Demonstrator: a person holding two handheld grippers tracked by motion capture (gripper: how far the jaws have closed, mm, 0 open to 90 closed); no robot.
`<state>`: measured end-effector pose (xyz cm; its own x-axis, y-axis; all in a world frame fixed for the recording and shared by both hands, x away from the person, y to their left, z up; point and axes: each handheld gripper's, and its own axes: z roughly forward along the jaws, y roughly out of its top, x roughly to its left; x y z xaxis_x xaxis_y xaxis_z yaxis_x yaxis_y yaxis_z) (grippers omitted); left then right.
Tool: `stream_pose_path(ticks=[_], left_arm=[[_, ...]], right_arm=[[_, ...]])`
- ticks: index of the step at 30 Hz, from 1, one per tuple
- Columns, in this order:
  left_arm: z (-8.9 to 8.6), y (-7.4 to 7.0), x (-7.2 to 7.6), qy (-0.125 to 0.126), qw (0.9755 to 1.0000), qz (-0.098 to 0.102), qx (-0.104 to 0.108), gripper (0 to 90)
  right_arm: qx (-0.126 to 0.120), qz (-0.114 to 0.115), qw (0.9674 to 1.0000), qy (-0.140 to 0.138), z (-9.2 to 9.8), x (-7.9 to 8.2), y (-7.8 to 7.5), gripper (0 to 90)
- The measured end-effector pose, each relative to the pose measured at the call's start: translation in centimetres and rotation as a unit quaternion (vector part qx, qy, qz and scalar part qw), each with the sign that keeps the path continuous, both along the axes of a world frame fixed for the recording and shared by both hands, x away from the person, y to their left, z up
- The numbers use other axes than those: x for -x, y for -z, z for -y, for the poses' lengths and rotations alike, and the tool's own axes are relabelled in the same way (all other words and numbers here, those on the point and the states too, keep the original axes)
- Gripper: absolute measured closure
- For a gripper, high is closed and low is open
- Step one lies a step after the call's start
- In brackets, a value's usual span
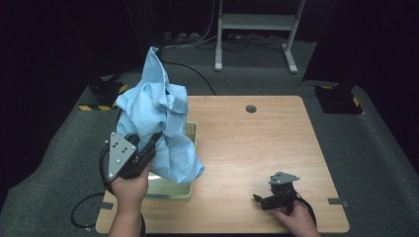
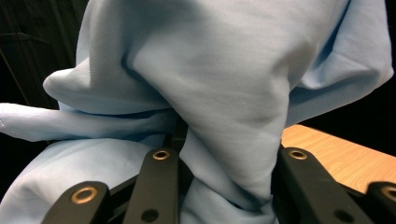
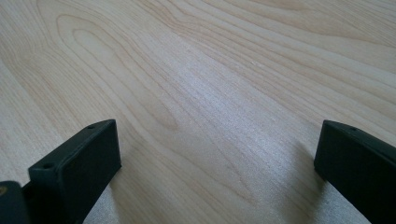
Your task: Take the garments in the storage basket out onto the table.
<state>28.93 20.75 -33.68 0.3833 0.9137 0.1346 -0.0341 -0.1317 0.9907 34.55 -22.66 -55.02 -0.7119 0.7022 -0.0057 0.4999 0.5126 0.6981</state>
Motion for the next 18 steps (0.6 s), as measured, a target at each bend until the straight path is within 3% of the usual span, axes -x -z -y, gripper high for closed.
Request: stream_pose_path(ticks=[18], left_arm=[[0.48, -0.07, -0.44, 0.006, 0.9999, 0.004, 0.014, 70.2]], right_arm=[[-0.002, -0.001, 1.0, 0.0, 0.02, 0.0, 0.0, 0.2]])
